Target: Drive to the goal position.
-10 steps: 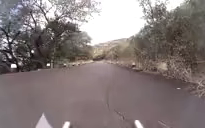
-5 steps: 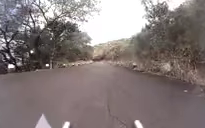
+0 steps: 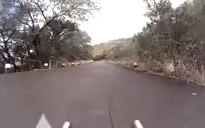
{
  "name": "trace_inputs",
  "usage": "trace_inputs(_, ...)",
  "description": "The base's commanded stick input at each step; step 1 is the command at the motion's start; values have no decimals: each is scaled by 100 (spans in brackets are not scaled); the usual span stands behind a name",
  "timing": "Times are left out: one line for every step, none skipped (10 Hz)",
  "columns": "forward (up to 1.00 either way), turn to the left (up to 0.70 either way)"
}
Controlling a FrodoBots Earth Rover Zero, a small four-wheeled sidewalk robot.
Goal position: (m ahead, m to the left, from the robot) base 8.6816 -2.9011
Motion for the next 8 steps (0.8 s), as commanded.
trace_inputs(50,0)
trace_inputs(50,-5)
trace_inputs(50,-25)
trace_inputs(50,-25)
trace_inputs(50,-25)
trace_inputs(50,-22)
trace_inputs(50,-8)
trace_inputs(50,0)
